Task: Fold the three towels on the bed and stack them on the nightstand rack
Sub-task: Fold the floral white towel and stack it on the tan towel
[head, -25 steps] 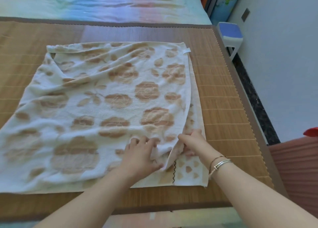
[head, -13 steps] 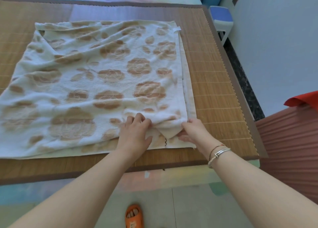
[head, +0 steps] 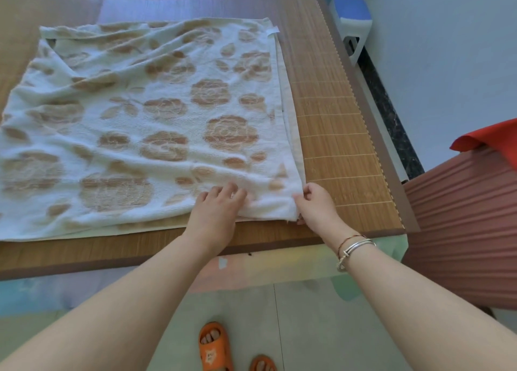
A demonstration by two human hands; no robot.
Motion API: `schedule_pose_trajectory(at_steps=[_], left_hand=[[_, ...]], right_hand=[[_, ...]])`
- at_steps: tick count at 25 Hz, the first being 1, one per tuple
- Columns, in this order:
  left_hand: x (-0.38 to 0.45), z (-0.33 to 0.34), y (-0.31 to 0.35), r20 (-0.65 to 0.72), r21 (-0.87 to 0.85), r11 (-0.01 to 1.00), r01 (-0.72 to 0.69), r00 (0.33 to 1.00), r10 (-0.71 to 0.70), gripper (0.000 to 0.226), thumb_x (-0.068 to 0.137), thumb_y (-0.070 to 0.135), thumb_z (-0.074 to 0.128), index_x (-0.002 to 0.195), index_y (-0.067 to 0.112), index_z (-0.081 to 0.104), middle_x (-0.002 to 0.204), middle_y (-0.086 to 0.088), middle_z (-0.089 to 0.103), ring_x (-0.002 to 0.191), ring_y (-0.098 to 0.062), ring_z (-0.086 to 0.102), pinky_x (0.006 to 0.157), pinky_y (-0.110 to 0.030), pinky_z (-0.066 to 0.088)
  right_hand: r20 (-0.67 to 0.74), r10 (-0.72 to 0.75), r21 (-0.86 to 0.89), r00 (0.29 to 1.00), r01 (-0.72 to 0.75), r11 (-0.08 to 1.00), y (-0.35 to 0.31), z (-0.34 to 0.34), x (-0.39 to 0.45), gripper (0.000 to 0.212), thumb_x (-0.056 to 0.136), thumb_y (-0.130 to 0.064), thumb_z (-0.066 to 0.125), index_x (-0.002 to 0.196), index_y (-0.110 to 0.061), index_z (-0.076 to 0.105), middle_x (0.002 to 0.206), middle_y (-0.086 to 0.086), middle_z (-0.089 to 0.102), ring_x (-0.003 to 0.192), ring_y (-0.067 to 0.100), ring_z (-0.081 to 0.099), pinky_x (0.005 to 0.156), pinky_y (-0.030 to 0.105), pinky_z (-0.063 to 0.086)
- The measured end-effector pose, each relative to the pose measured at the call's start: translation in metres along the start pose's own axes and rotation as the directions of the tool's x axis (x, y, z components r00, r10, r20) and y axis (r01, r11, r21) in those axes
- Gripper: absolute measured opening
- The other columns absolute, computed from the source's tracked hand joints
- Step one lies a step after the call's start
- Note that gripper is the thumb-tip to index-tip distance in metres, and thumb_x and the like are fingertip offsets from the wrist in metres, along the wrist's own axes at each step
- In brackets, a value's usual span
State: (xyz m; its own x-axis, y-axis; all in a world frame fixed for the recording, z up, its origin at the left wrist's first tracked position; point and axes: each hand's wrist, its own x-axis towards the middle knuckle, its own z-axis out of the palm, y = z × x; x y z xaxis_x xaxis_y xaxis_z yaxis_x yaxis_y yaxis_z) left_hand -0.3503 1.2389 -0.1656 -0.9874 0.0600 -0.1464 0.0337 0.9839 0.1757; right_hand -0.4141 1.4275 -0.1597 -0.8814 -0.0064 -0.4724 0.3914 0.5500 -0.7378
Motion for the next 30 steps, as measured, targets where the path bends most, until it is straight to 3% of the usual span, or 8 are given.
schedule_pose_trajectory(at_steps=[3,9,13,18,22,26,28,30], left_hand=[[0.002,-0.003,-0.002,-0.012,0.019,0.997,0.079,0.997,-0.079,0.034,0.085,0.008,0.054,0.117,0.02,0.046,0.131,0.0,0.041,0.119,-0.025,0.042,0.085,-0.031,0.038],[-0.01,0.004,-0.015,0.044,0.034,0.988,0.151,0.987,-0.152,0.025,0.086,0.008,0.05,0.11,0.016,0.046,0.121,-0.002,0.041,0.105,-0.023,0.041,0.071,-0.028,0.039],[-0.041,0.003,-0.049,0.027,0.063,0.968,0.243,0.969,-0.245,0.043,0.084,0.004,0.047,0.125,0.016,0.042,0.128,-0.003,0.042,0.109,-0.026,0.042,0.074,-0.03,0.042],[-0.102,-0.016,-0.142,0.009,0.003,0.842,0.539,0.842,-0.539,0.056,0.083,0.007,0.048,0.138,0.017,0.037,0.139,-0.004,0.04,0.117,-0.028,0.045,0.085,-0.034,0.045],[-0.161,-0.035,-0.24,-0.02,-0.197,0.624,0.756,0.634,-0.773,0.052,0.084,0.004,0.051,0.134,0.012,0.042,0.136,-0.01,0.042,0.117,-0.035,0.044,0.086,-0.041,0.042],[-0.191,-0.039,-0.331,-0.008,-0.477,0.366,0.799,0.413,-0.911,0.052,0.081,0.001,0.058,0.13,0.005,0.044,0.132,-0.018,0.045,0.116,-0.038,0.047,0.096,-0.042,0.04],[-0.199,-0.035,-0.362,0.058,-0.608,0.283,0.742,0.397,-0.916,0.054,0.081,0.004,0.062,0.131,0.007,0.043,0.129,-0.013,0.047,0.106,-0.031,0.055,0.086,-0.035,0.045],[-0.197,-0.035,-0.381,0.129,-0.72,0.245,0.649,0.473,-0.872,0.042,0.083,0.011,0.065,0.122,0.016,0.05,0.114,-0.001,0.056,0.09,-0.019,0.06,0.07,-0.023,0.044]], right_hand=[[-0.169,-0.113,-0.076,0.979,0.102,0.992,0.006,-0.01,0.0,0.013,0.098,-0.018,0.045,0.093,-0.008,0.051,0.078,0.002,0.055,0.066,0.016,0.054,0.048,0.018,0.044],[-0.147,-0.133,-0.515,0.98,0.039,0.856,0.018,-0.002,-0.003,0.022,0.096,-0.021,0.049,0.111,-0.007,0.042,0.099,0.01,0.057,0.086,0.031,0.059,0.064,0.034,0.041],[0.011,-0.464,-0.741,0.886,0.319,0.591,0.001,0.016,-0.014,0.027,0.084,-0.003,0.051,0.11,-0.009,0.046,0.106,0.009,0.049,0.094,0.027,0.048,0.07,0.031,0.037],[0.386,-0.495,-0.64,0.779,0.612,0.465,-0.063,0.095,-0.029,0.012,0.089,-0.013,0.049,0.099,-0.016,0.053,0.103,0.002,0.051,0.101,0.022,0.046,0.079,0.03,0.038],[0.568,-0.505,-0.505,0.65,0.76,0.41,-0.121,0.2,-0.048,0.015,0.09,-0.014,0.048,0.103,-0.015,0.055,0.11,0.004,0.052,0.107,0.024,0.046,0.089,0.034,0.041],[0.654,-0.533,-0.392,0.536,0.843,0.367,-0.16,0.294,-0.062,0.018,0.091,-0.014,0.048,0.107,-0.016,0.055,0.11,0.003,0.053,0.105,0.022,0.048,0.086,0.034,0.042],[0.672,-0.523,-0.371,0.524,0.849,0.376,-0.174,0.335,-0.066,0.02,0.091,-0.014,0.045,0.109,-0.016,0.054,0.11,0.002,0.053,0.099,0.022,0.049,0.083,0.035,0.044],[0.67,-0.511,-0.369,0.538,0.84,0.399,-0.189,0.368,-0.067,0.022,0.092,-0.017,0.045,0.112,-0.018,0.052,0.112,-0.001,0.052,0.095,0.02,0.05,0.083,0.035,0.046]])
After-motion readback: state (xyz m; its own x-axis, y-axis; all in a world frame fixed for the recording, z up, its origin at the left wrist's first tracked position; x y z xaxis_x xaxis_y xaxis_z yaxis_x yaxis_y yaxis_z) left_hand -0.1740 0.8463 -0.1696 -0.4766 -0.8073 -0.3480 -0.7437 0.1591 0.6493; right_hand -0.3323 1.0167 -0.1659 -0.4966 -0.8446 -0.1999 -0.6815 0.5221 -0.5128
